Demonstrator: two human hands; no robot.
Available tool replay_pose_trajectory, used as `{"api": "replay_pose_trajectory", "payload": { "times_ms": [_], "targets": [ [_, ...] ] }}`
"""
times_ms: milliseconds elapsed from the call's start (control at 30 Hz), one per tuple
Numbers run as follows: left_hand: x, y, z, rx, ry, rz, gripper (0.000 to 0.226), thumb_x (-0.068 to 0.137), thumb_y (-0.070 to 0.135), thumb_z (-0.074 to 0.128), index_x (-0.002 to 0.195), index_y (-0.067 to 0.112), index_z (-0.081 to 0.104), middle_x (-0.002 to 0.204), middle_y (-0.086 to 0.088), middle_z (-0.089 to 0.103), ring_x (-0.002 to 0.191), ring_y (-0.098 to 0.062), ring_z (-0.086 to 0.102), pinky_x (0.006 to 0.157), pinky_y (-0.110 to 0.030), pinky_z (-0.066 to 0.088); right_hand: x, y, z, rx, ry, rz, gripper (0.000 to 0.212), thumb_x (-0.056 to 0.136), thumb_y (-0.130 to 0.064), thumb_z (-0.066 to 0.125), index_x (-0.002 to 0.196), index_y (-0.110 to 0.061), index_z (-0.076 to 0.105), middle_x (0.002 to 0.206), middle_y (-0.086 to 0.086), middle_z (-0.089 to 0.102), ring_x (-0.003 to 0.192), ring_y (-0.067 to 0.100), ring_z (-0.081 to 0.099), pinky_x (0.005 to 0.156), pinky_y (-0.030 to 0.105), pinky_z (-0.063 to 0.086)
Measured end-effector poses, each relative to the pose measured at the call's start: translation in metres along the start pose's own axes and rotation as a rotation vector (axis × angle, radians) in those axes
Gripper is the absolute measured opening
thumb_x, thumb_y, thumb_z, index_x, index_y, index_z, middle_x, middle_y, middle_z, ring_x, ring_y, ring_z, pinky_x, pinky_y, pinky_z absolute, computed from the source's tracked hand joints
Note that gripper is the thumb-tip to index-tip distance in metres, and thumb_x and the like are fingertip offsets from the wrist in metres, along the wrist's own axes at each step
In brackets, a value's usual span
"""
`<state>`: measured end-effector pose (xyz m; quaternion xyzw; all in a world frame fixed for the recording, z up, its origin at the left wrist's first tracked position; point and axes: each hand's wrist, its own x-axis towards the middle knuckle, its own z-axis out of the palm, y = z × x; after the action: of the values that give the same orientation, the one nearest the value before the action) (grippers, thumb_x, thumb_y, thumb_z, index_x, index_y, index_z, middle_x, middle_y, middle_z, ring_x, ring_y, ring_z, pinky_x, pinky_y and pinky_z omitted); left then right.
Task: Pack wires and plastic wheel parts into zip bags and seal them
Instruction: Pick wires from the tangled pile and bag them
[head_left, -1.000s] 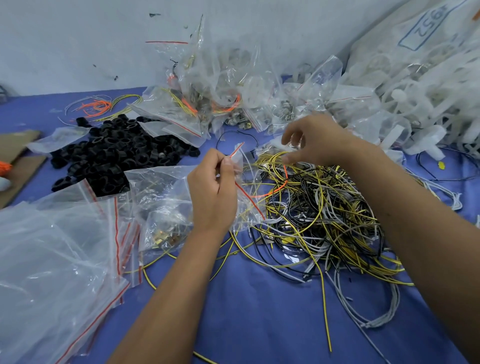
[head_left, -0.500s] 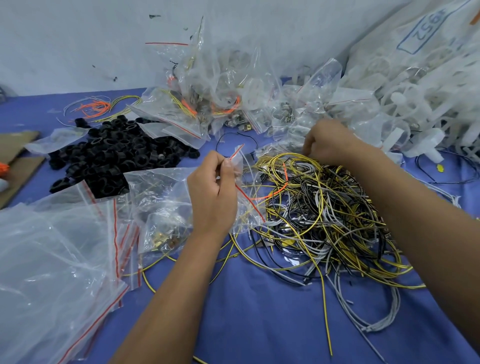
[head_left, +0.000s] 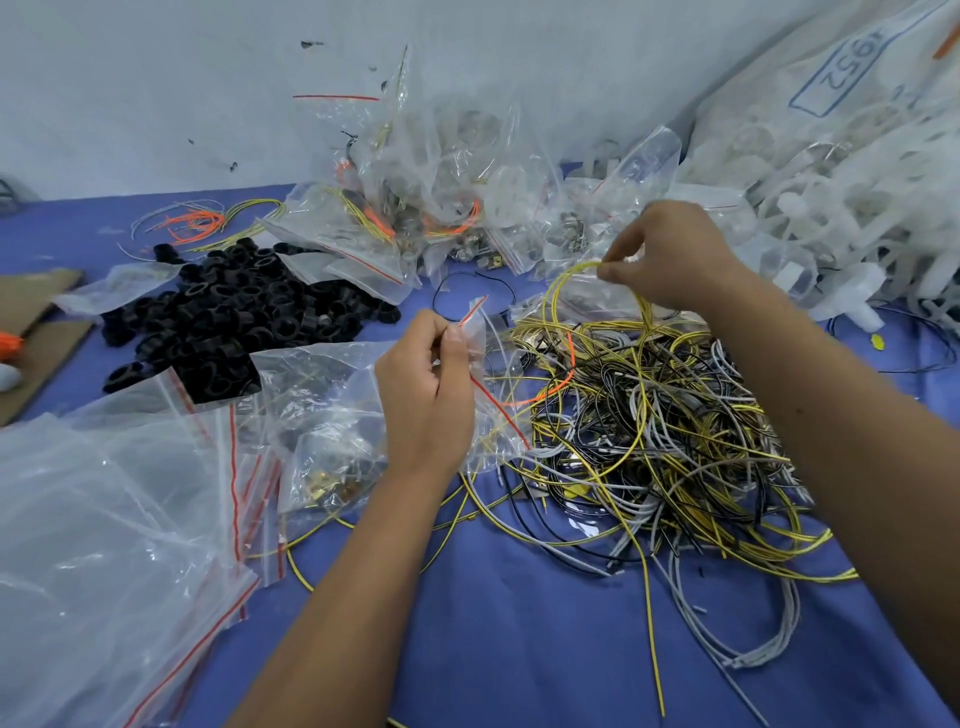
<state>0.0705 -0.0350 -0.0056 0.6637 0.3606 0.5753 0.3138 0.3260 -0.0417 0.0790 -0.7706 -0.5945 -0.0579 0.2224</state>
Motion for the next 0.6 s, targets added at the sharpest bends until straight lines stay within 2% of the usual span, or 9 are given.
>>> {"api": "replay_pose_trajectory", "payload": {
  "times_ms": [100,200,300,333,433,600],
  "targets": [
    [0.0,0.0,0.0,0.003,-0.001,-0.004,0.029,0.103,0.018,0.047,0.075,0.012,0.048,0.068,0.006,0.062,0.067,-0.007,0.065,0.059,-0.039,0.051,-0.003,-0.011,-0.016,0.118,0.085,0.014,0.014,0.084,-0.028,0.079,0.089,-0.015,0.081,0.079,0.003,0.073,0.08,0.017,0.066,0.077,0.027,0.049],
    [0.0,0.0,0.0,-0.02,-0.011,-0.015,0.03,0.104,0.018,0.047,0.078,0.005,0.05,0.073,-0.014,0.065,0.069,-0.028,0.066,0.063,-0.051,0.054,-0.005,-0.022,-0.031,0.142,0.284,0.009,0.017,0.085,-0.027,0.076,0.092,-0.012,0.081,0.08,0.006,0.074,0.077,0.016,0.066,0.075,0.023,0.048],
    [0.001,0.002,0.0,-0.03,0.019,-0.02,0.029,0.103,0.018,0.047,0.077,0.004,0.049,0.07,-0.011,0.063,0.067,-0.015,0.065,0.061,-0.035,0.053,-0.008,-0.03,-0.045,0.194,0.463,0.014,0.022,0.085,-0.031,0.072,0.093,-0.013,0.08,0.075,0.0,0.069,0.07,0.01,0.061,0.07,0.013,0.043],
    [0.001,0.002,-0.001,-0.036,0.028,-0.027,0.029,0.102,0.019,0.047,0.077,0.004,0.049,0.07,-0.012,0.062,0.066,-0.018,0.063,0.06,-0.036,0.051,-0.009,-0.031,-0.049,0.215,0.508,0.018,0.023,0.085,-0.033,0.071,0.095,-0.015,0.079,0.073,-0.003,0.066,0.068,0.008,0.06,0.071,0.012,0.043],
    [0.001,0.002,-0.001,-0.054,0.038,-0.047,0.03,0.103,0.02,0.047,0.079,0.001,0.05,0.074,-0.023,0.059,0.071,-0.04,0.058,0.064,-0.053,0.049,-0.012,-0.033,-0.058,0.274,0.652,0.042,0.029,0.084,-0.041,0.066,0.096,-0.018,0.078,0.073,-0.008,0.064,0.068,0.005,0.061,0.08,0.023,0.05],
    [0.001,0.004,-0.003,-0.043,0.038,-0.066,0.031,0.103,0.018,0.048,0.08,-0.002,0.05,0.073,-0.021,0.058,0.071,-0.037,0.056,0.065,-0.048,0.046,-0.013,-0.035,-0.062,0.36,0.787,-0.003,0.029,0.087,-0.038,0.063,0.099,-0.016,0.077,0.08,-0.005,0.07,0.073,0.01,0.067,0.079,0.035,0.055]
  ]
}}
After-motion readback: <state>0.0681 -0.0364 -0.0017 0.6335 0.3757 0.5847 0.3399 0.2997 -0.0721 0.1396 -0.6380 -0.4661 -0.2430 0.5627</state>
